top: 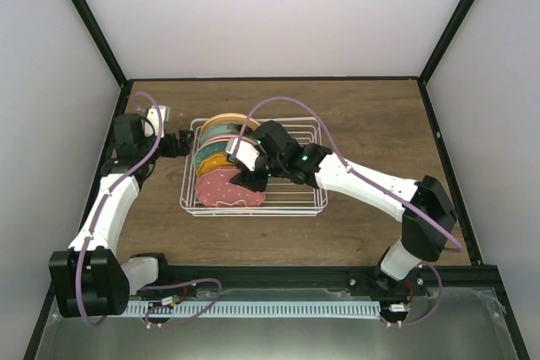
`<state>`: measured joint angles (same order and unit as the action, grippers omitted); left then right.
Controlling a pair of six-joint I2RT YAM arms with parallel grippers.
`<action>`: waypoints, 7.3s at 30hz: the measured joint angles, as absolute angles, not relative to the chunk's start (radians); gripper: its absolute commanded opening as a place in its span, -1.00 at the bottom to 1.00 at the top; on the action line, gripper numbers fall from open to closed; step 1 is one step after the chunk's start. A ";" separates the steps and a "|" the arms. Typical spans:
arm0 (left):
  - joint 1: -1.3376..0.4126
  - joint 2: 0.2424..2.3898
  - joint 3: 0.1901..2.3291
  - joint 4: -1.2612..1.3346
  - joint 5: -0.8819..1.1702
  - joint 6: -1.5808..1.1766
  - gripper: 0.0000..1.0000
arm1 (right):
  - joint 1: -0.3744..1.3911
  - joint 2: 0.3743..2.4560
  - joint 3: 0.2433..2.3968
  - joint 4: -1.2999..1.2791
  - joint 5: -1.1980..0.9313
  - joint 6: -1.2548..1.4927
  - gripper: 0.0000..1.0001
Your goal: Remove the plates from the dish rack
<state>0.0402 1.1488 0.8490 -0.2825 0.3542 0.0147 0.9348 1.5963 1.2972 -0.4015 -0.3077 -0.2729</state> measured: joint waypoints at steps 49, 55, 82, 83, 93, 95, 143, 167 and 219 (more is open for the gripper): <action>0.040 1.148 0.853 -0.277 0.394 0.001 1.00 | 0.938 1.507 1.528 -0.607 -0.207 -0.310 -0.99; 0.040 1.159 0.891 -0.268 0.398 -0.015 1.00 | 0.760 1.473 1.712 -0.636 -0.353 -0.167 -0.99; 0.040 1.245 0.974 -0.240 0.425 -0.075 1.00 | -0.300 1.738 1.207 -0.224 -0.621 0.674 -0.99; 0.040 1.245 0.974 -0.240 0.425 -0.078 1.00 | -0.300 1.750 1.207 -0.206 -0.622 0.678 -0.99; 0.040 1.231 0.960 -0.233 0.424 -0.094 1.00 | -0.316 1.917 1.257 -0.173 -0.586 0.693 -0.99; 0.040 1.222 0.953 -0.233 0.424 -0.097 1.00 | -0.322 1.946 1.273 -0.179 -0.575 0.693 -0.93; 0.040 1.201 0.886 -0.207 0.439 -0.098 1.00 | 0.442 1.496 1.380 -0.257 -0.305 -0.054 0.77; 0.040 1.222 0.886 -0.195 0.443 -0.097 1.00 | 0.850 1.617 1.230 -0.117 -0.367 -0.445 0.27; 0.040 1.289 0.896 -0.150 0.451 -0.131 1.00 | 0.908 1.718 1.274 -0.140 -0.183 -0.537 -0.99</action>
<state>0.0402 1.2892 0.8955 -0.1501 0.4511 -0.1310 0.9085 1.7180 1.2736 -0.1398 -0.1825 -0.5365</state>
